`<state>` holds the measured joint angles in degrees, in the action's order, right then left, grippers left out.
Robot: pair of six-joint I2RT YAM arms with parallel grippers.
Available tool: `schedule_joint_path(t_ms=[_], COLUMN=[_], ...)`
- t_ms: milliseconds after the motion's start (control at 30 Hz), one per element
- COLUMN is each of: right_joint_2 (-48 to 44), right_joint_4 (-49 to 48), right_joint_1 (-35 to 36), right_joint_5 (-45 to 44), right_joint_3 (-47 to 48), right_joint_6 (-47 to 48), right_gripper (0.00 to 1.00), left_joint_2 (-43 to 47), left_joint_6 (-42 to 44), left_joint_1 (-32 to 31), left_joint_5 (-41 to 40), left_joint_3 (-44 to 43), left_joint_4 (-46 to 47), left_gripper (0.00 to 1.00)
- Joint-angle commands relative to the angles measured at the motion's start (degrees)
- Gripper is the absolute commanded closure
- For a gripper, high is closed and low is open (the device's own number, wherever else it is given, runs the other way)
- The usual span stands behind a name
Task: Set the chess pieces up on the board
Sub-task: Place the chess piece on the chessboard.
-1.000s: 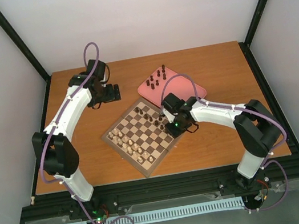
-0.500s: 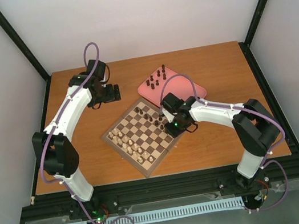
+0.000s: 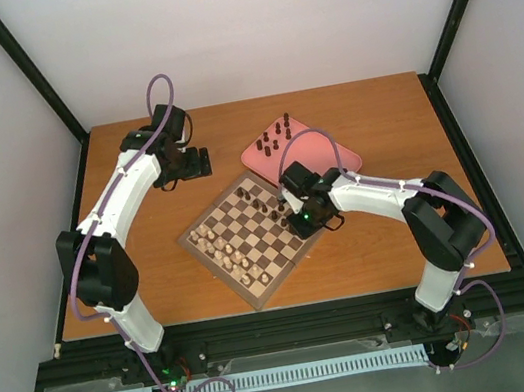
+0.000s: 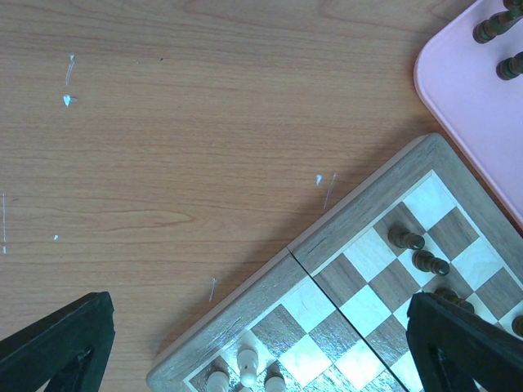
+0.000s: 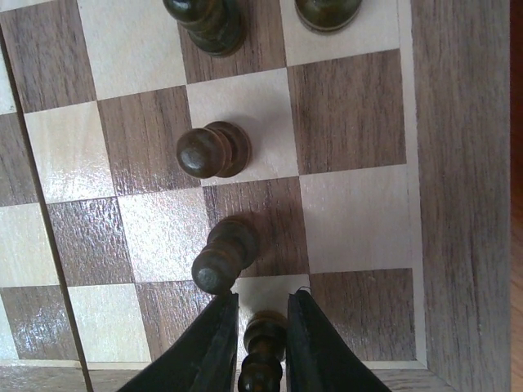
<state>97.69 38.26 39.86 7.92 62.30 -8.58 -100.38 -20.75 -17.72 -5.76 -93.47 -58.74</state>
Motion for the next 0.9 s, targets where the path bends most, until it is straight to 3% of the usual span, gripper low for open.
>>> schedule_joint_path(t_ms=[0,267,700,800,867], right_joint_2=[0.7,-1.4,-11.1,-10.4,-7.4], right_joint_4=[-0.6,-0.3,7.9,7.1,5.9], right_joint_1=[0.4,0.4,-0.1,-2.4,-4.5], right_joint_5=[-0.9,0.0,-6.5,-7.1,-7.1], right_joint_3=[1.3,0.7,6.1,9.2,12.8], right_joint_6=[0.4,1.0,2.0,1.9,1.5], right_gripper=[0.81,0.73,0.35,0.22,0.19], left_joint_2=[0.7,0.8,1.8,2.1,2.4], left_joint_6=[-0.1,0.0,-0.1,-0.1,0.0], left_joint_1=[0.2,0.2,0.2,0.2,0.2], left_joint_5=[-0.2,-0.5,0.4,0.4,0.6], left_joint_3=[-0.6,-0.4,0.1,0.2,0.4], left_joint_4=[0.2,0.1,0.6,0.8,1.0], left_gripper=[0.00,0.00,0.00,0.00,0.00])
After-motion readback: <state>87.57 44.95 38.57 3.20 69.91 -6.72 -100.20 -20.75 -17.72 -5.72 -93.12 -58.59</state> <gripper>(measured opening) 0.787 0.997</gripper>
